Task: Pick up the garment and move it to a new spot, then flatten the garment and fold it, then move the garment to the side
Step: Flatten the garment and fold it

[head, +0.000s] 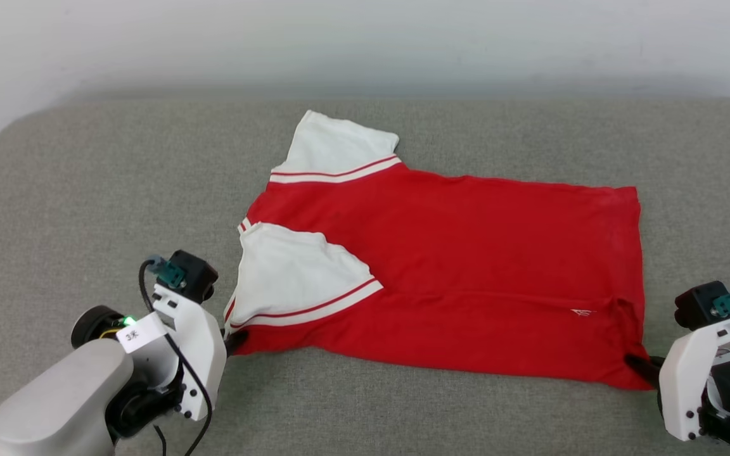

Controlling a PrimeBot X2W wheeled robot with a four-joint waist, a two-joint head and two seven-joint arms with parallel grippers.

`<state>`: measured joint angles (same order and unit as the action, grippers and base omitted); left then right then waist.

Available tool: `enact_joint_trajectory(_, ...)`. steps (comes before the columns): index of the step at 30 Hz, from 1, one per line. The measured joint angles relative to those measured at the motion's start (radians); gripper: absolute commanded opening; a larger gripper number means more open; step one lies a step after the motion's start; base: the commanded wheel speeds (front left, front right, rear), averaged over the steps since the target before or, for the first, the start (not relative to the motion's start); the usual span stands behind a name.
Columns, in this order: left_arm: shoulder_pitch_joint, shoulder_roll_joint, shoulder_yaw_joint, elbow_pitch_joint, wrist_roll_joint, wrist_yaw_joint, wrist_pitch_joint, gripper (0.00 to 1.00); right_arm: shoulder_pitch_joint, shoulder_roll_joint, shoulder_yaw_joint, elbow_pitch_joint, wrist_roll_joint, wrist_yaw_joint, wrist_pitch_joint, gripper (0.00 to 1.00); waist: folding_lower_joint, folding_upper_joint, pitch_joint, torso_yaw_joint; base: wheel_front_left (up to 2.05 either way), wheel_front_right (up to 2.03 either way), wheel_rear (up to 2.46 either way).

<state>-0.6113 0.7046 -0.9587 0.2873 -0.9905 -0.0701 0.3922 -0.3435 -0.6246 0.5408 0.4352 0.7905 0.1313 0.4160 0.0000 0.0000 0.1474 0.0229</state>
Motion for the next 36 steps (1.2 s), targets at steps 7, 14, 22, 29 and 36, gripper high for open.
enact_joint_trajectory(7, 0.065, 0.042, 0.01, -0.049, -0.044, 0.01, -0.005, 0.0, 0.033, -0.069, 0.008, -0.071, 0.035, 0.0, -0.028, 0.0, 0.0, 0.0, -0.061, -0.005, 0.0, 0.0, 0.0)
enact_joint_trajectory(14, 0.142, 0.073, 0.009, -0.121, -0.08, 0.041, -0.007, 0.0, 0.098, -0.123, -0.015, -0.144, 0.062, 0.0, -0.017, 0.0, 0.0, 0.0, -0.095, -0.002, 0.0, 0.0, 0.0)
enact_joint_trajectory(22, 0.199, 0.068, -0.001, -0.122, -0.102, 0.066, -0.023, 0.0, 0.144, -0.115, -0.058, -0.14, 0.083, 0.0, 0.022, 0.0, 0.0, 0.0, -0.076, -0.005, 0.0, 0.0, 0.0)
enact_joint_trajectory(29, 0.207, 0.042, -0.002, -0.054, -0.114, 0.063, -0.035, 0.0, 0.146, -0.064, -0.052, -0.073, 0.083, 0.0, 0.042, 0.0, 0.0, 0.0, -0.048, -0.007, 0.0, 0.0, 0.0)
enact_joint_trajectory(36, 0.207, 0.042, 0.006, -0.011, -0.1, 0.063, -0.079, 1.0, 0.143, -0.035, -0.059, -0.05, 0.086, 0.0, -0.027, 1.0, 0.0, 0.0, -0.069, -0.008, 0.0, 0.0, 0.0)
